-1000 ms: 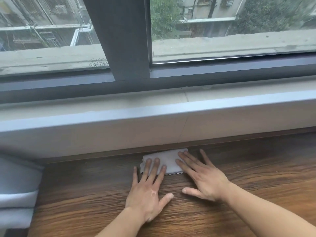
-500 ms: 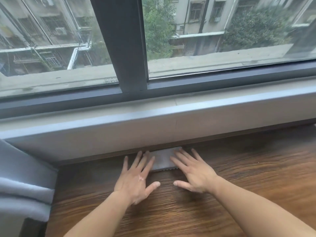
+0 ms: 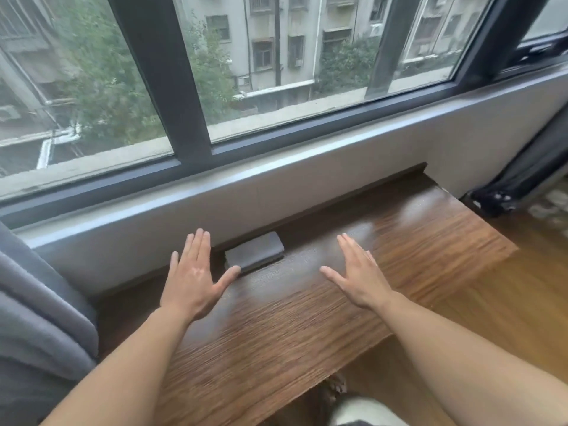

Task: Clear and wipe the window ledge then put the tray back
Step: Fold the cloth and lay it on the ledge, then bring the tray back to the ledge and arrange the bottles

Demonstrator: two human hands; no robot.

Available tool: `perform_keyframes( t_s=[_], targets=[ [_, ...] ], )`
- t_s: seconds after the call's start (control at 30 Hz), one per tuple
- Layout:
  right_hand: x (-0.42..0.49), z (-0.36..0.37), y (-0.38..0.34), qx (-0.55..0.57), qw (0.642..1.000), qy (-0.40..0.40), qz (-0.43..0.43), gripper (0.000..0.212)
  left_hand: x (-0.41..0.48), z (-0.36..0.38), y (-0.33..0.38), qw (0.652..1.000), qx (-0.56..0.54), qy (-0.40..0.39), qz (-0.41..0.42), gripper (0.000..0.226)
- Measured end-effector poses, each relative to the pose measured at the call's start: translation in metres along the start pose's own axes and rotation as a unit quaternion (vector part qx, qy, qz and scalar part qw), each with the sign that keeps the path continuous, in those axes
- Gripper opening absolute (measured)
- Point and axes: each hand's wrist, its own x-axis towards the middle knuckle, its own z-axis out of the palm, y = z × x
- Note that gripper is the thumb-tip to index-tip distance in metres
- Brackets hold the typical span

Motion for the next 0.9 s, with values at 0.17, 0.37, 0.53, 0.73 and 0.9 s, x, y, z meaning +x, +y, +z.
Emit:
perform_keyframes(
  t_s=[0.17,0.37,0.53,0.73,0.9],
  targets=[
    [-0.025,-0.033,0.007,0.004,0.999,0.045,0.004,0.115,0.006,-0.012,0.042,0.998,0.010,0.009,0.059,0.115],
    [-0.060,-0.056,0.042,-0.001,0.998,0.061,0.030,0.097,0.024,-0.006,0.105,0.993,0.009,0.002,0.119,0.118],
    [-0.095,-0.084,0.106,0.022,0.993,0.094,0.066,0.093,0.039,0.012,0.183,0.983,-0.016,-0.003,0.182,0.118],
    [-0.161,-0.106,0.224,0.102,0.972,0.149,0.151,0.114,0.030,0.068,0.335,0.965,-0.028,-0.071,0.251,0.116],
    [-0.216,-0.112,0.337,0.177,0.932,0.148,0.279,0.098,0.013,0.136,0.480,0.951,-0.020,-0.188,0.246,0.098]
  ],
)
